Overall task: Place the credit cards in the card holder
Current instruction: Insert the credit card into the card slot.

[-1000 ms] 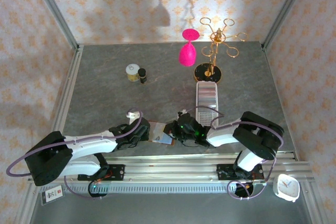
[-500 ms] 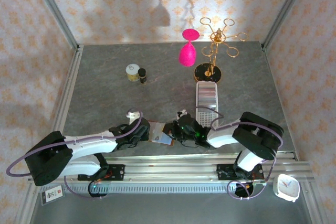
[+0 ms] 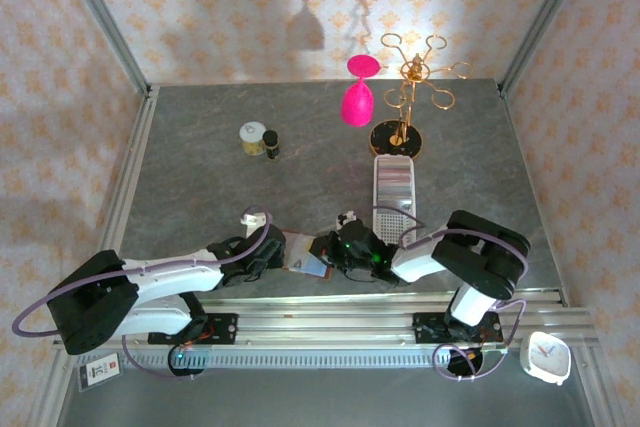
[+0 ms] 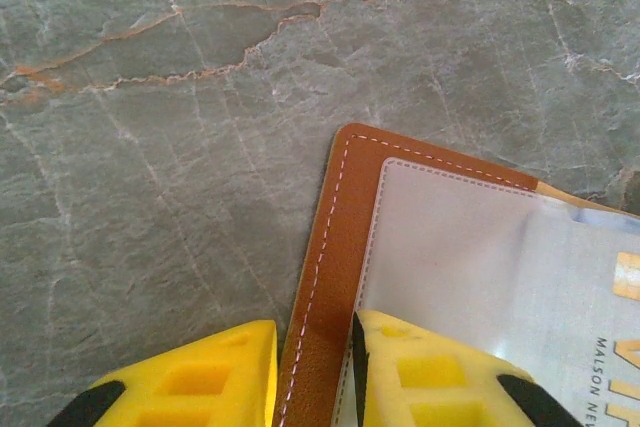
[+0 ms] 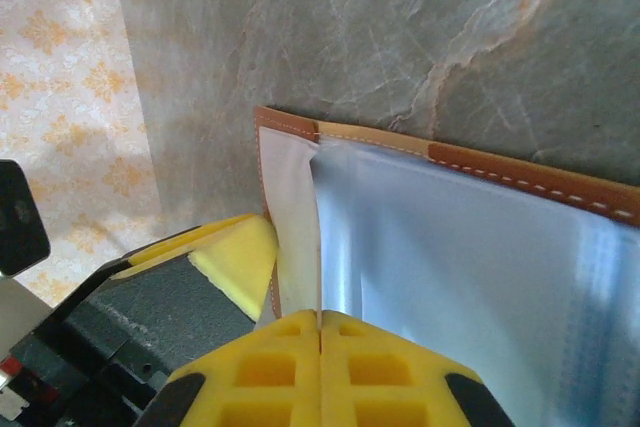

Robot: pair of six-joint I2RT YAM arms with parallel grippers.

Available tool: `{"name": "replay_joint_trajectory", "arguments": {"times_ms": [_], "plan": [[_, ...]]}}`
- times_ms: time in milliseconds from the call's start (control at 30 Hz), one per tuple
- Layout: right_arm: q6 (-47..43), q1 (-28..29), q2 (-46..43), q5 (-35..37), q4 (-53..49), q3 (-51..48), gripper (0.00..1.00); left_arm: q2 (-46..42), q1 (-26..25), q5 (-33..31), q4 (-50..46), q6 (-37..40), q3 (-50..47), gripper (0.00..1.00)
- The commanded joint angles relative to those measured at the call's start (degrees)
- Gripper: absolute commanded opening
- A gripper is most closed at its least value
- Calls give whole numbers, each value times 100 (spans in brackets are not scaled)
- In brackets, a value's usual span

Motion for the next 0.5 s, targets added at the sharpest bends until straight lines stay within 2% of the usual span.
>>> {"name": "replay_joint_trajectory", "arguments": {"times_ms": [0,200,467], "plan": [[81,51,129,13,194,102,0,151,-42,224,27,-104,-214,26],[99,49,368,-71,187,212,0,123,-42,233,58,-119,-238,26],[-150,71,430,6,-380,566,0,14,-41,318,89,-164,-284,26]]}}
